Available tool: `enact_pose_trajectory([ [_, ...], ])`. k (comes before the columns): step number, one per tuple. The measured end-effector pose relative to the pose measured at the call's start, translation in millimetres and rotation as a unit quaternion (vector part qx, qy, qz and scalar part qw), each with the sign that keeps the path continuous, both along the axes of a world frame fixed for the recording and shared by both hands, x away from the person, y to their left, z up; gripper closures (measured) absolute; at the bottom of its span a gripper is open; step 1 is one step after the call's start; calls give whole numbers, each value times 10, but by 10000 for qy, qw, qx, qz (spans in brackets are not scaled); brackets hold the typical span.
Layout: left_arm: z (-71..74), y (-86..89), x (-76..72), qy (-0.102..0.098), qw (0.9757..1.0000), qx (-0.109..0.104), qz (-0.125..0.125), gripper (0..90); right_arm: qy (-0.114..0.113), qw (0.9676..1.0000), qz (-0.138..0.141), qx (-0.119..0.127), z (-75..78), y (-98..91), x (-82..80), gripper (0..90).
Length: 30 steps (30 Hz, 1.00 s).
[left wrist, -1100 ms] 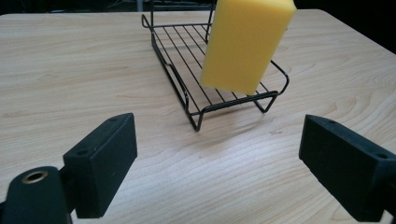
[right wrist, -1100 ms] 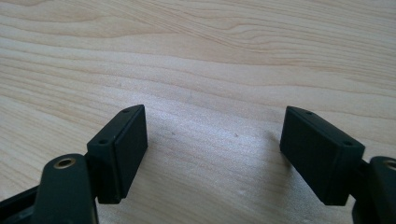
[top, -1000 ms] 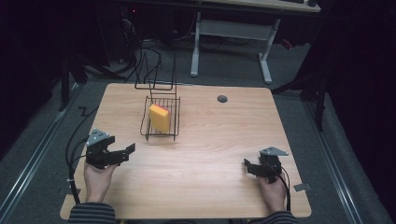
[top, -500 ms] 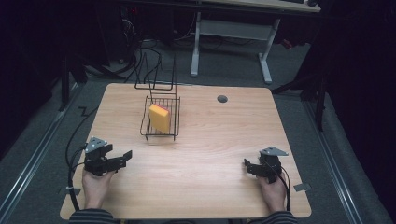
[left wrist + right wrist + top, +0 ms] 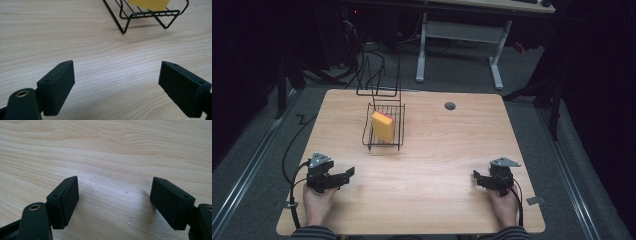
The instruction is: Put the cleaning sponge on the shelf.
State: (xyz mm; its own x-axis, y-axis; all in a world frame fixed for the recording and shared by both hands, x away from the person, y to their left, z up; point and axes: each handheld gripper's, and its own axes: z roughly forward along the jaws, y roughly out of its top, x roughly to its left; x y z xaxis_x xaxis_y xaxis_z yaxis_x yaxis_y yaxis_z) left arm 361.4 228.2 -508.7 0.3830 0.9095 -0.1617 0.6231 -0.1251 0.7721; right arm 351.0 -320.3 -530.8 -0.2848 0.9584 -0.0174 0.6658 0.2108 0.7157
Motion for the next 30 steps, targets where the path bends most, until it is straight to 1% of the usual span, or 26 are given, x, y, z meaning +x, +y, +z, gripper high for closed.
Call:
enact_pose_trajectory([
  [2,-35,5,-1,12,10000,66,35,142,0,10000,-1,1,0,0,0,235],
  [10,-165,4,-9,81,9997,145,172,141,0,10000,-2,1,0,0,0,235],
  [14,-214,-23,1,90,9994,290,191,141,0,10000,-3,0,0,0,0,235],
  [17,-254,-33,13,113,9991,325,233,140,-1,10000,-2,0,0,0,0,235],
  [19,-279,-42,16,113,9988,405,259,140,1,10000,-2,1,0,0,-1,235],
  [20,-285,-48,20,142,9985,449,275,141,1,10000,-2,0,0,0,0,235],
  [23,-283,-60,20,133,9980,541,283,140,0,10000,-2,0,0,0,-1,235],
  [24,-286,-79,22,150,9970,698,293,140,0,10000,-2,0,0,0,-1,235],
  [25,-289,-109,22,117,9955,901,264,142,0,10000,-2,1,0,0,-1,235],
  [26,-288,-122,18,109,9957,893,211,140,0,10000,-2,0,0,0,-1,235],
  [30,-289,-131,9,123,9958,873,252,144,-1,10000,-1,0,0,0,-1,235],
])
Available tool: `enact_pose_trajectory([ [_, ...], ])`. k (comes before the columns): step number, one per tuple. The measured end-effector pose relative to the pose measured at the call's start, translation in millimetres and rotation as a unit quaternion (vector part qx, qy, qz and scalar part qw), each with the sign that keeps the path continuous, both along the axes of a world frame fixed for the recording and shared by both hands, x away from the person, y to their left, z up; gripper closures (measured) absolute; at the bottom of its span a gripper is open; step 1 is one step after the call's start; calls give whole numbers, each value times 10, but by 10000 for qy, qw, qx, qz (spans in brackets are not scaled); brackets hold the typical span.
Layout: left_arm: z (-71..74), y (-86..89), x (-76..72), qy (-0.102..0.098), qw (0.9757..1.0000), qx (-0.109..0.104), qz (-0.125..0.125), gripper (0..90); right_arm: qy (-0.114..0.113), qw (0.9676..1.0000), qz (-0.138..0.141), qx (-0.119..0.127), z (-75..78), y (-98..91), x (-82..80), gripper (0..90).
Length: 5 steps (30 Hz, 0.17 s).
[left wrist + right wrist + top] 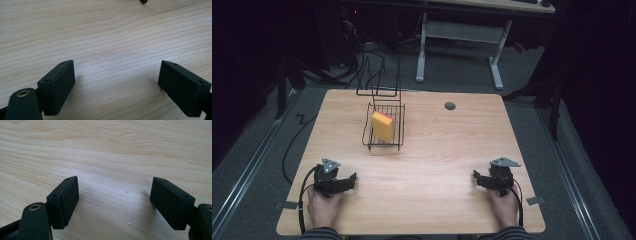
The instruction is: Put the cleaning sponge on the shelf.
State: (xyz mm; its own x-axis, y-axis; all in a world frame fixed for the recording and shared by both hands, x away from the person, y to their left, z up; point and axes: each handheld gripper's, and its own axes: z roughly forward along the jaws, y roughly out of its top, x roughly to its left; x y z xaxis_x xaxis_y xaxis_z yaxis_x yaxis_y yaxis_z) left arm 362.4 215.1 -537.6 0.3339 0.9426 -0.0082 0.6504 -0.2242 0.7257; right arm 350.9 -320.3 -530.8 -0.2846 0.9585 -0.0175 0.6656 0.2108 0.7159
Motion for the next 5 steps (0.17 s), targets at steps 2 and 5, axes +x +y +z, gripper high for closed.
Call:
enact_pose_trajectory([
  [2,-1,-1,-1,5,10000,-17,15,143,1,10000,-1,0,0,0,0,235],
  [5,-2,-3,-2,2,10000,-31,36,143,1,10000,0,1,0,0,0,235],
])
